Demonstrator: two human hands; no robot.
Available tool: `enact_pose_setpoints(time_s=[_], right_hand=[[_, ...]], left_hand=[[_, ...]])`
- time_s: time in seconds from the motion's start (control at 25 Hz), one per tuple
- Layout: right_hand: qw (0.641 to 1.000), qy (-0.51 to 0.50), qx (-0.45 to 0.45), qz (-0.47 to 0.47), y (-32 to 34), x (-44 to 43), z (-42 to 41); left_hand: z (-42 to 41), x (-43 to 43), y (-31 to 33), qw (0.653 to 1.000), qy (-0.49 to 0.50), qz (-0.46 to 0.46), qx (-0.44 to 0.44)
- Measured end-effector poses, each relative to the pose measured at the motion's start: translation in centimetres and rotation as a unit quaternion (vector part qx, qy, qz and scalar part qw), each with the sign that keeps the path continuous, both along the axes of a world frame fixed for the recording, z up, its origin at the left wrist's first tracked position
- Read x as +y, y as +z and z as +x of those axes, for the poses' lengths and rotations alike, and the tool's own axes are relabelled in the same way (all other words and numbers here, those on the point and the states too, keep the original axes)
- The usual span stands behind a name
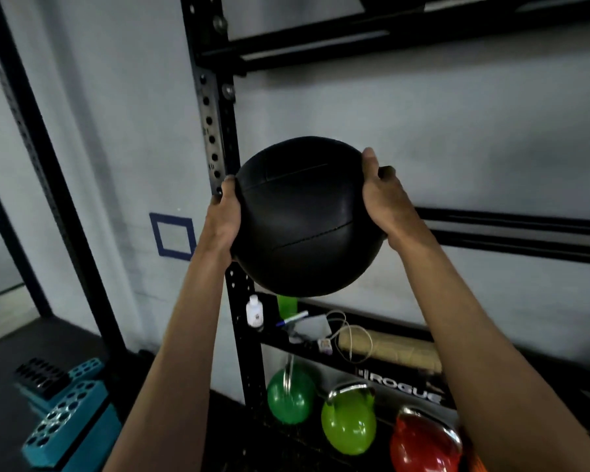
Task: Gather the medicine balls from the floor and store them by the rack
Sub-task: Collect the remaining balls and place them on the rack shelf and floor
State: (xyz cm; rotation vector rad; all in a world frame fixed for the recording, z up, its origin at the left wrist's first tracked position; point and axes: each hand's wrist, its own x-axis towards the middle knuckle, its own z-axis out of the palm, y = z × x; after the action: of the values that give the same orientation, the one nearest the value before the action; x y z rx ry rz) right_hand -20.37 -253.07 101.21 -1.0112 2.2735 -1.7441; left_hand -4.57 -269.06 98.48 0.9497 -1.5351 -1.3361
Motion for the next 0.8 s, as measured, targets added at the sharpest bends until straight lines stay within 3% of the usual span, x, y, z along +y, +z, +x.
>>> enact_pose_setpoints(time_s=[0.48,0.8], right_hand=[[0.993,0.027,0.068,-0.097,11.1,-1.5,-1.5],[0.978,-0.028,0.087,-0.188,15.8,1.4,-3.1]], left_hand=[[-1.2,-1.5,11.6,0.991,0.031,-0.101,0.088],[-4.7,0.7,17.3,0.973,-0.004,-0.148,0.179]])
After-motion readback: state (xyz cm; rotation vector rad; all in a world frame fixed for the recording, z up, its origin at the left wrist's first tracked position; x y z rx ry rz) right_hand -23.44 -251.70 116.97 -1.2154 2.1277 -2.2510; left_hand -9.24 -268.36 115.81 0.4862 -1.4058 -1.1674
